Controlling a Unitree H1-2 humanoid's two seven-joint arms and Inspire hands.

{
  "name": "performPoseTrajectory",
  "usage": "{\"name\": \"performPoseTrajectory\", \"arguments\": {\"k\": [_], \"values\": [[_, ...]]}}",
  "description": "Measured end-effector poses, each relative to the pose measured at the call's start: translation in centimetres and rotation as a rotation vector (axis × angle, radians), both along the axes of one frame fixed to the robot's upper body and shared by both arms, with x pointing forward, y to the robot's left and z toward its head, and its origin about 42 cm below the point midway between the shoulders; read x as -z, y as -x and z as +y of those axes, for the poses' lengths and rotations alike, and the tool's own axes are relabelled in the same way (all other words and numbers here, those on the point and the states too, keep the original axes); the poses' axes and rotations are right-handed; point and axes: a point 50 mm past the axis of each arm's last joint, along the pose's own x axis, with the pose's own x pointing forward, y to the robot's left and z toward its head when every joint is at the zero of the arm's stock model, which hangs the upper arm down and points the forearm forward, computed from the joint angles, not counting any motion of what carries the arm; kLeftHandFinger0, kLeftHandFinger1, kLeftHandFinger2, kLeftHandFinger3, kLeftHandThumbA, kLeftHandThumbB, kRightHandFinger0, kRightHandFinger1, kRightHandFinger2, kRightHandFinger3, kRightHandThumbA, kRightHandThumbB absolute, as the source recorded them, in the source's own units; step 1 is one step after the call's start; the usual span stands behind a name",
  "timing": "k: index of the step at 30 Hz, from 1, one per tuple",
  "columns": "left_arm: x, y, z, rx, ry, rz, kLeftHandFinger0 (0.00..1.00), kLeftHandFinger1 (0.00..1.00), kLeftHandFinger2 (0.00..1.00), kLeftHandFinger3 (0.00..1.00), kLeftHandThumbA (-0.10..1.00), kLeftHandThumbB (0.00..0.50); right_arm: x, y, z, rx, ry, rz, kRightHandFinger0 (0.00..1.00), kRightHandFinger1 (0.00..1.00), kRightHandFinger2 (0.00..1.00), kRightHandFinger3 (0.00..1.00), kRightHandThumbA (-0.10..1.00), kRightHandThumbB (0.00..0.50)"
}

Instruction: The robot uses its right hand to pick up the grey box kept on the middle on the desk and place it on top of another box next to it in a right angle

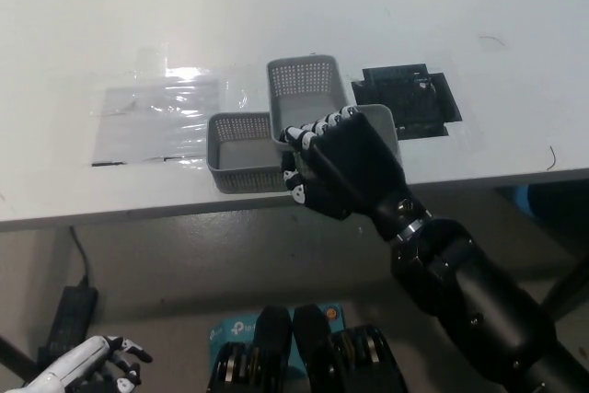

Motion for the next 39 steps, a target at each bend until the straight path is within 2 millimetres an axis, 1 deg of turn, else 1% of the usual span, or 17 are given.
{"name": "performPoseTrajectory", "arguments": {"k": [1,2,3,4,7,9,13,15,19,21,24,27,29,32,34,37,39], "values": [[0.0,0.0,0.0,0.000,0.000,0.000,0.38,0.41,0.54,0.66,0.31,0.338,-0.1,0.1,0.0,0.002,0.004,0.001,0.35,0.49,0.65,0.88,0.60,0.127],[0.0,0.0,0.0,0.000,0.000,0.001,0.38,0.41,0.54,0.66,0.31,0.337,-0.2,0.3,0.1,0.010,0.015,0.010,0.35,0.50,0.65,0.88,0.60,0.128],[0.0,0.0,0.0,0.000,0.000,0.001,0.41,0.43,0.56,0.68,0.30,0.334,-0.1,0.4,0.1,0.018,0.029,0.023,0.56,0.81,0.91,1.00,0.57,0.190],[0.1,0.0,0.0,0.000,0.001,0.002,0.38,0.40,0.53,0.68,0.30,0.334,0.1,0.6,0.1,0.025,0.044,0.038,0.66,1.00,1.00,1.00,0.59,0.210],[0.1,0.0,0.0,0.000,0.001,0.003,0.37,0.41,0.54,0.68,0.32,0.327,0.9,1.1,0.0,0.049,0.083,0.089,0.94,1.00,1.00,1.00,0.68,0.259],[0.1,0.1,-0.1,0.001,0.001,0.004,0.35,0.39,0.52,0.68,0.32,0.327,1.3,1.5,-0.1,0.067,0.110,0.124,1.00,1.00,1.00,1.00,0.69,0.278],[0.2,0.1,-0.1,0.002,0.001,0.006,0.33,0.37,0.50,0.66,0.29,0.333,1.2,2.0,-0.1,0.100,0.150,0.167,1.00,1.00,1.00,1.00,0.74,0.306],[0.2,0.1,-0.1,0.001,0.002,0.007,0.37,0.41,0.55,0.66,0.30,0.339,0.9,2.1,-0.1,0.116,0.170,0.180,1.00,1.00,1.00,1.00,0.72,0.328],[0.2,0.2,-0.1,0.001,0.002,0.007,0.38,0.41,0.54,0.68,0.31,0.328,0.7,2.1,-0.1,0.135,0.185,0.202,1.00,1.00,1.00,1.00,0.69,0.338],[0.2,0.2,-0.1,0.001,0.002,0.007,0.35,0.38,0.51,0.67,0.29,0.325,0.7,2.1,-0.1,0.139,0.189,0.205,1.00,1.00,1.00,1.00,0.67,0.337],[0.3,0.3,-0.1,0.000,0.002,0.009,0.40,0.42,0.57,0.68,0.30,0.325,0.7,2.1,-0.1,0.141,0.192,0.207,1.00,1.00,1.00,1.00,0.68,0.334],[0.4,0.4,0.0,-0.002,0.003,0.013,0.37,0.40,0.54,0.68,0.31,0.334,0.5,2.3,-0.1,0.141,0.193,0.209,1.00,1.00,1.00,1.00,0.65,0.335],[0.5,0.6,0.0,-0.003,0.003,0.017,0.38,0.41,0.55,0.68,0.30,0.332,0.4,2.6,-0.1,0.139,0.191,0.213,1.00,1.00,1.00,1.00,0.65,0.342],[0.7,0.9,0.0,-0.005,0.004,0.025,0.35,0.38,0.52,0.65,0.29,0.334,0.3,3.0,-0.2,0.137,0.189,0.213,1.00,1.00,1.00,1.00,0.67,0.356],[1.0,1.2,0.0,-0.007,0.007,0.033,0.32,0.36,0.50,0.64,0.27,0.323,0.1,3.2,-0.2,0.133,0.186,0.207,1.00,1.00,1.00,1.00,0.72,0.389],[1.4,1.6,-0.2,-0.010,0.015,0.043,0.36,0.40,0.53,0.63,0.27,0.322,-0.7,3.5,-0.3,0.127,0.178,0.184,1.00,1.00,1.00,1.00,0.76,0.447],[1.5,1.7,-0.4,-0.010,0.019,0.047,0.41,0.44,0.57,0.66,0.30,0.319,-1.3,3.7,-0.3,0.125,0.169,0.169,1.00,1.00,1.00,1.00,0.77,0.461]]}}
